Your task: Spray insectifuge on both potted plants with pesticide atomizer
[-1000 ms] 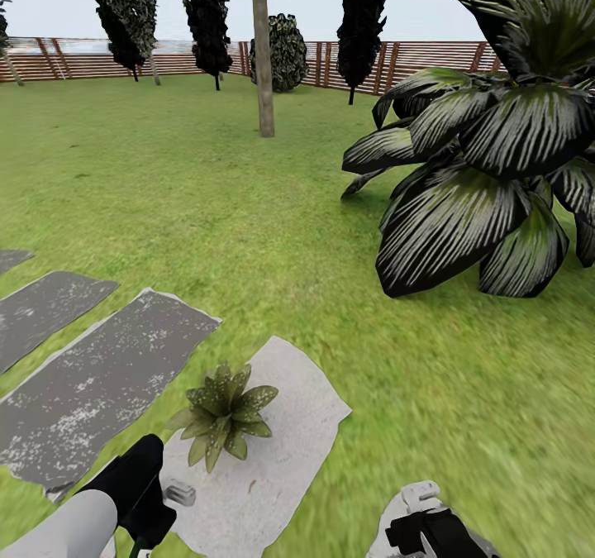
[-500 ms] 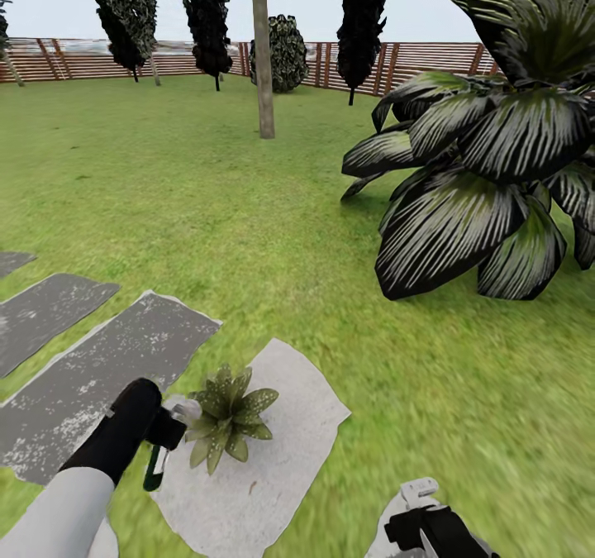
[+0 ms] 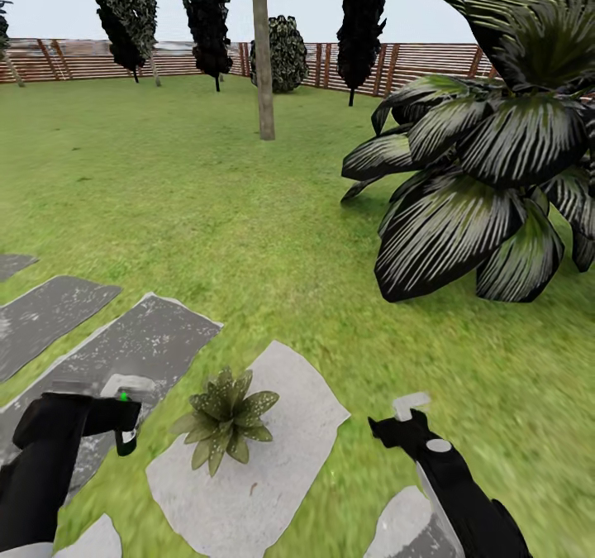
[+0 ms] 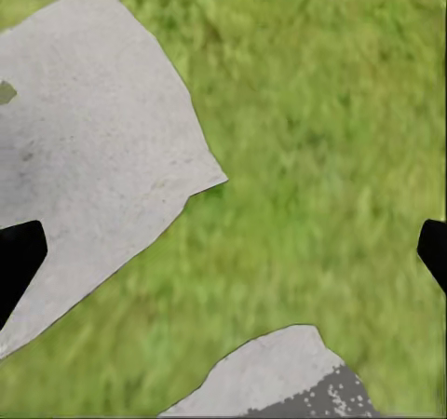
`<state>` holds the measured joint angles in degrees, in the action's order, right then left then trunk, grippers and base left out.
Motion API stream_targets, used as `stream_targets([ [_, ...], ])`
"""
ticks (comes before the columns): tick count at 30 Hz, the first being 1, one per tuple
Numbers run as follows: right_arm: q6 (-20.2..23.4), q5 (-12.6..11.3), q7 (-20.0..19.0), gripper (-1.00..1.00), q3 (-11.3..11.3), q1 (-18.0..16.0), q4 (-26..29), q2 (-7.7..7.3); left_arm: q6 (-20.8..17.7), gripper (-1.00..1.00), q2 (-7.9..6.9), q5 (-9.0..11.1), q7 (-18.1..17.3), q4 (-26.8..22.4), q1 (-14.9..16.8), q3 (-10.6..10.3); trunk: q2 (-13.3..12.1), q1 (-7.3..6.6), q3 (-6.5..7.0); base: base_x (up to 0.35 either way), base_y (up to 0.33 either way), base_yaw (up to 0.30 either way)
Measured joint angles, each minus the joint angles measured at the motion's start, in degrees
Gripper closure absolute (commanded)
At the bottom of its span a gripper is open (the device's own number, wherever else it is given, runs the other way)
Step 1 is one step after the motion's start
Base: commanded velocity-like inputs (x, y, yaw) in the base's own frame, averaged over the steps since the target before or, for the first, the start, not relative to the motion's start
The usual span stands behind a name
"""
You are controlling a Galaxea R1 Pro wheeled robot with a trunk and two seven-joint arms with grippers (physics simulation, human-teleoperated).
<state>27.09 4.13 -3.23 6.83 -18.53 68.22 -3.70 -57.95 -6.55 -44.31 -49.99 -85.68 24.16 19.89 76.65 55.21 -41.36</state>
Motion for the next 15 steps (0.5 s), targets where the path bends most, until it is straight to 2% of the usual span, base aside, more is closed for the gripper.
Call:
stream_targets([
  [2, 0.1, 0.0, 0.0, -1.00, 0.0, 0.0, 4.4, -0.06, 0.1, 1.00, 0.05, 0.1, 0.1, -0.6, -3.8, 0.0, -0.8, -0.43, 0.36, 0.000, 0.000, 0.000],
  [4, 0.1, 0.0, 0.0, -1.00, 0.0, 0.0, 6.2, -0.05, 0.1, 1.00, 0.11, 0.2, 0.1, -0.8, -4.8, 0.0, -1.6, -0.87, 0.72, 0.000, 0.000, 0.000],
  [9, 0.2, 0.0, 0.0, -1.00, 0.0, 0.0, 7.1, -0.05, 0.2, 1.00, 0.34, 0.4, 0.1, -0.8, -5.4, -0.2, -3.6, -1.97, 1.67, 0.000, 0.000, 0.000],
  [12, 0.1, 0.1, 0.1, -1.00, 0.0, 0.0, 7.1, -0.05, 0.7, 1.00, 2.39, 0.6, 0.0, -1.0, -5.4, -0.5, -4.8, -2.63, 2.42, 0.000, 0.000, 0.000],
  [15, 0.1, 0.1, 0.3, -1.00, 0.0, 0.0, 7.2, -0.05, 2.4, 1.00, 3.15, 0.5, 0.0, -1.0, -5.3, -0.8, -6.0, -3.29, 3.22, 0.000, 0.000, 0.000],
])
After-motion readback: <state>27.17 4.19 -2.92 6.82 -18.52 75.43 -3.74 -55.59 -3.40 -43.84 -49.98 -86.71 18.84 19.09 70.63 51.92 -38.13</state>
